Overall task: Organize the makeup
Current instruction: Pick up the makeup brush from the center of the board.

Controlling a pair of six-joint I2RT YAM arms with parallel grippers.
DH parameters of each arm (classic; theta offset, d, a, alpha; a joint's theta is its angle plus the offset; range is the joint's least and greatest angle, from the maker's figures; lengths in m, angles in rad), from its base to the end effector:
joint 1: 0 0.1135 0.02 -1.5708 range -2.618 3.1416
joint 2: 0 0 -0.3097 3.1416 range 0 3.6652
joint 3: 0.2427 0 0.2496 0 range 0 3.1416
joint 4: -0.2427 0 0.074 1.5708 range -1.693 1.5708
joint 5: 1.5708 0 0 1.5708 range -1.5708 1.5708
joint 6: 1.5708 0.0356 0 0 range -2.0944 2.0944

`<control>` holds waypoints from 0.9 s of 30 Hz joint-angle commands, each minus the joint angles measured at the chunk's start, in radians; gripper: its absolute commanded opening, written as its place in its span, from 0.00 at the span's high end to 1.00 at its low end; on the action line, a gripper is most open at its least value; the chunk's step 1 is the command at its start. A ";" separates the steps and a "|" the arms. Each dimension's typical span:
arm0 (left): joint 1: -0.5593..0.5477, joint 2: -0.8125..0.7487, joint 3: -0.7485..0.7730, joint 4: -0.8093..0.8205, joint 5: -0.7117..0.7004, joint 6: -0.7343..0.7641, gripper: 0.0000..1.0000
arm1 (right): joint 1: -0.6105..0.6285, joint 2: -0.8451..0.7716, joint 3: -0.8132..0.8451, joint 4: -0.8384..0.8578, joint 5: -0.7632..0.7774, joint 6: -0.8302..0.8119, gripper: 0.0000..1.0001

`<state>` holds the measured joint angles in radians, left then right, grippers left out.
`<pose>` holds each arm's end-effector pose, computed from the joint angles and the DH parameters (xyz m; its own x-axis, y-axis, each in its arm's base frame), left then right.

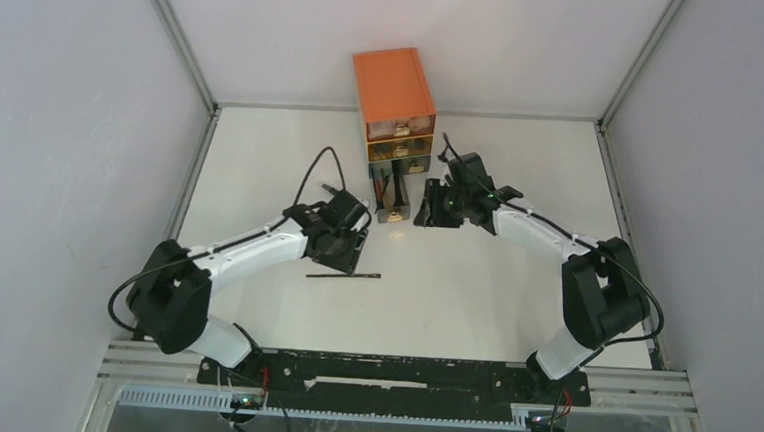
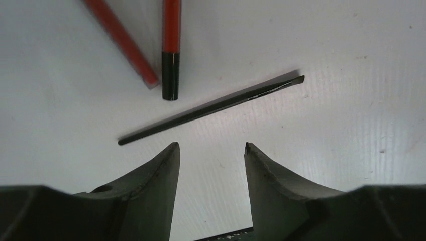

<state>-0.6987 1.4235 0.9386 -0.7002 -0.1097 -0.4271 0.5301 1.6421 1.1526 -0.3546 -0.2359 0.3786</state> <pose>0.2001 -0.1630 0.2586 -0.8975 0.2162 -0.3844 0.2594 0.9637 -0.0635 0.3032 0.1873 0.2803 -0.8304 -0.0701 -0.5528 -0.3429 0.8462 0.4079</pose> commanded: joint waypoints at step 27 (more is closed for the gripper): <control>-0.119 0.321 0.118 0.084 0.054 0.255 0.80 | -0.187 -0.148 -0.151 0.075 -0.009 0.115 0.50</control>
<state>-0.8185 1.7302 1.0431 -0.6281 -0.0937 -0.1547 0.3466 1.5257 1.0012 -0.3313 -0.2451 0.4770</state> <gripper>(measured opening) 0.216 0.502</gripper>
